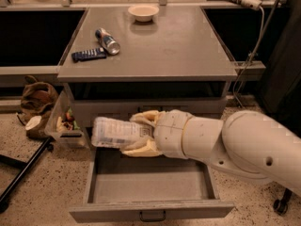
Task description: Place blue plastic bottle into middle drawer
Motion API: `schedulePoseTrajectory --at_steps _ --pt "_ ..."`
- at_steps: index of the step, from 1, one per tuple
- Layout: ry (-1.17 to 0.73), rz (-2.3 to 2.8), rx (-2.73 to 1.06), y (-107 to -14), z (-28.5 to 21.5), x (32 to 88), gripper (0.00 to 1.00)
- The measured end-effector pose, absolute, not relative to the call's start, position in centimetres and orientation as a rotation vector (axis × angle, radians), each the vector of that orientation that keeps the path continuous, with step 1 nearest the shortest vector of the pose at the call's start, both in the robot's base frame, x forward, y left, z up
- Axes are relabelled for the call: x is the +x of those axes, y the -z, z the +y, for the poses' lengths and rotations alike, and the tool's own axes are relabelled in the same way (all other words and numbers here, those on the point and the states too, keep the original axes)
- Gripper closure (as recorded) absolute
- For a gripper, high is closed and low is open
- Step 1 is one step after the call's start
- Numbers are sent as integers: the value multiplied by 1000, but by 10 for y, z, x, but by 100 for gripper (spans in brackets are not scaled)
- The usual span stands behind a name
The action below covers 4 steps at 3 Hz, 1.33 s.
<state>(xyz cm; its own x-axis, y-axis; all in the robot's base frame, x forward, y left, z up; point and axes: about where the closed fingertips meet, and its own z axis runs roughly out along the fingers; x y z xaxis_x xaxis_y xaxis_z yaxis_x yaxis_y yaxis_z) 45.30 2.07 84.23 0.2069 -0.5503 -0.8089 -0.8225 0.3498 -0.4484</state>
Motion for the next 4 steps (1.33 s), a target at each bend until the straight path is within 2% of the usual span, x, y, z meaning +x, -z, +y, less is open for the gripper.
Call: schedulePoseTrajectory --at_steps 1,2,4 --pt "-300 1580 -1318 -778 12 478 100" --pt "-300 1583 -1319 -771 15 478 100" --pt "-374 1782 -1263 -595 15 471 100"
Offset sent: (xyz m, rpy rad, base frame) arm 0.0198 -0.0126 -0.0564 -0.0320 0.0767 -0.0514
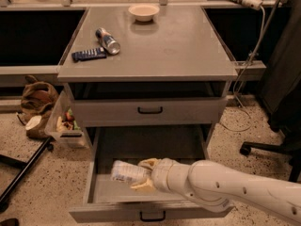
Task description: Place blue plastic bottle into middle drawer
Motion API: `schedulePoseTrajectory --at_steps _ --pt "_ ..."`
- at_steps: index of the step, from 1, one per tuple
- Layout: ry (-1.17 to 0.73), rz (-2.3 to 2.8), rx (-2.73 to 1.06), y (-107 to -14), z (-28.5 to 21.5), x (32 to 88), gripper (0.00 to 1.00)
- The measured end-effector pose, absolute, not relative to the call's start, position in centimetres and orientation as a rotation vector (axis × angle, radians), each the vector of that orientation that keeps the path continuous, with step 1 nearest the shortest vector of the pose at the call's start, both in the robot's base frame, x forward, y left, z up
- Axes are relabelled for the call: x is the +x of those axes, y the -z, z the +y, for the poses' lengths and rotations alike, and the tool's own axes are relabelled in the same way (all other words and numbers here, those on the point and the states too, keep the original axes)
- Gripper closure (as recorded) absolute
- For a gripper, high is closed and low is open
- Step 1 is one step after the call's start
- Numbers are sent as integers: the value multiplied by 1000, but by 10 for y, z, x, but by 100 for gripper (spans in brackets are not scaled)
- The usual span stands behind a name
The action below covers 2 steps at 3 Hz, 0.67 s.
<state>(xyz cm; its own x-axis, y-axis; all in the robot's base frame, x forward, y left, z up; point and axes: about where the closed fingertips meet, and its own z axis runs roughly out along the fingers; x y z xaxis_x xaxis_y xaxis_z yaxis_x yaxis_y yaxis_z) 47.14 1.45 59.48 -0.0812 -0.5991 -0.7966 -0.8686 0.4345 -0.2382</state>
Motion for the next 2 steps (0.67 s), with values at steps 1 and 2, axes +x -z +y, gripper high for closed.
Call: schedulePoseTrajectory --at_steps 1,2 --pt "-360 1884 -1170 -516 9 486 100" --pt "-303 1919 -1112 -476 5 525 100"
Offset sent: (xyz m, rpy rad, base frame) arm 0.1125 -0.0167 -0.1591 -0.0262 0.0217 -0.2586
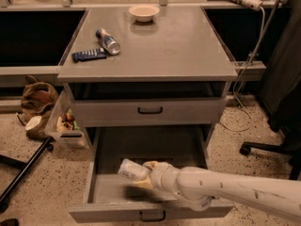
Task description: Place blue plastic bottle into middle drawer
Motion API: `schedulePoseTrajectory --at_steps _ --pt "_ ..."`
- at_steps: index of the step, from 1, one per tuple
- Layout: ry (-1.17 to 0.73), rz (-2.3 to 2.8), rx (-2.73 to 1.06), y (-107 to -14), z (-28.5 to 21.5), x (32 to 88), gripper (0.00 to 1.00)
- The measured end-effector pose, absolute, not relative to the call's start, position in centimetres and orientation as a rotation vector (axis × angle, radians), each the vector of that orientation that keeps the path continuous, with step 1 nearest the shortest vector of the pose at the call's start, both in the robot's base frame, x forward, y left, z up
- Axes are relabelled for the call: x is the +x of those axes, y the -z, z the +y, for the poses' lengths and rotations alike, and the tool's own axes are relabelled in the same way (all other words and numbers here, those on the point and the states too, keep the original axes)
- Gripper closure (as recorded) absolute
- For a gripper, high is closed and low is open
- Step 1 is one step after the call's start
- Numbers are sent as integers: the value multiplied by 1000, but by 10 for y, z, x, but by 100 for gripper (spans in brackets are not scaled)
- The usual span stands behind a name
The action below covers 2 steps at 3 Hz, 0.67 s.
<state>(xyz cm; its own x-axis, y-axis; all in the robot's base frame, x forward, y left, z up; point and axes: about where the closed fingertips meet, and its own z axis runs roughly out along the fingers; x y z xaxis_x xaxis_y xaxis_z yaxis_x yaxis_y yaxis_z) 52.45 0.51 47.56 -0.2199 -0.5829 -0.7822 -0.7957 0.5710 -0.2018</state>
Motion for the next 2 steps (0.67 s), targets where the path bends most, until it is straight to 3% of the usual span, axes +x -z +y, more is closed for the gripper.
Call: schedulePoseTrajectory --at_steps 2 --pt "-231 1974 -1072 -434 -6 562 100"
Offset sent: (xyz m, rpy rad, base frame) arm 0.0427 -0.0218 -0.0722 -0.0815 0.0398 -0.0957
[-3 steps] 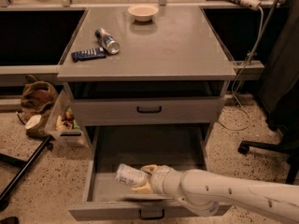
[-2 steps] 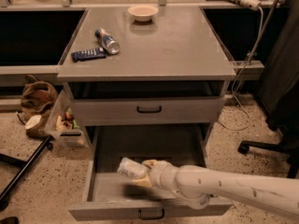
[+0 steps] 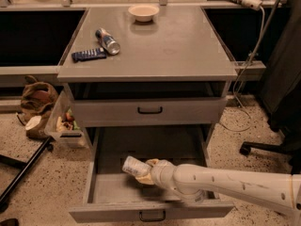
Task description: Place blue plastic bottle into middle drawer
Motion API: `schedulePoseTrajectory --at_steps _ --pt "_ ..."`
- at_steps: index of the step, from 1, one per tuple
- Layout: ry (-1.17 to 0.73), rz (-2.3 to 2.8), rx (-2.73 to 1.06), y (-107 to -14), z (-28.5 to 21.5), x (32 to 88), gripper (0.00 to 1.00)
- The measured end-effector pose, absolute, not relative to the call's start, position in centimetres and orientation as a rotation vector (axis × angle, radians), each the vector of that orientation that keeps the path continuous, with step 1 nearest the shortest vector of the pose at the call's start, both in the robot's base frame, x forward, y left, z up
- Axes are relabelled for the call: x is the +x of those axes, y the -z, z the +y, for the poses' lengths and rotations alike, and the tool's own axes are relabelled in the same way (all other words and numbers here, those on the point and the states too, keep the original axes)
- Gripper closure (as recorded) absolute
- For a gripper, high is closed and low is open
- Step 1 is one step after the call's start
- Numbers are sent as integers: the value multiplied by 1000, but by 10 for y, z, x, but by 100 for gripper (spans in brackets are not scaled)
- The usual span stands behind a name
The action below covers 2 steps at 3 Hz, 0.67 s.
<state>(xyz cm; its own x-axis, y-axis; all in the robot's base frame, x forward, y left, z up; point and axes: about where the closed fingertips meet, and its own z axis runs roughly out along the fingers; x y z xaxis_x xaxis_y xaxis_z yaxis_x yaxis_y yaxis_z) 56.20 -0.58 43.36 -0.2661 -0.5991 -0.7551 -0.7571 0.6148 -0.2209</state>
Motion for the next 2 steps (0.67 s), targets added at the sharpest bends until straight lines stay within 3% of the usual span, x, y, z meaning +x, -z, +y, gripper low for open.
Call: schedulePoseTrajectory --at_steps 2 --pt "-206 2111 -1027 -389 -30 550 100"
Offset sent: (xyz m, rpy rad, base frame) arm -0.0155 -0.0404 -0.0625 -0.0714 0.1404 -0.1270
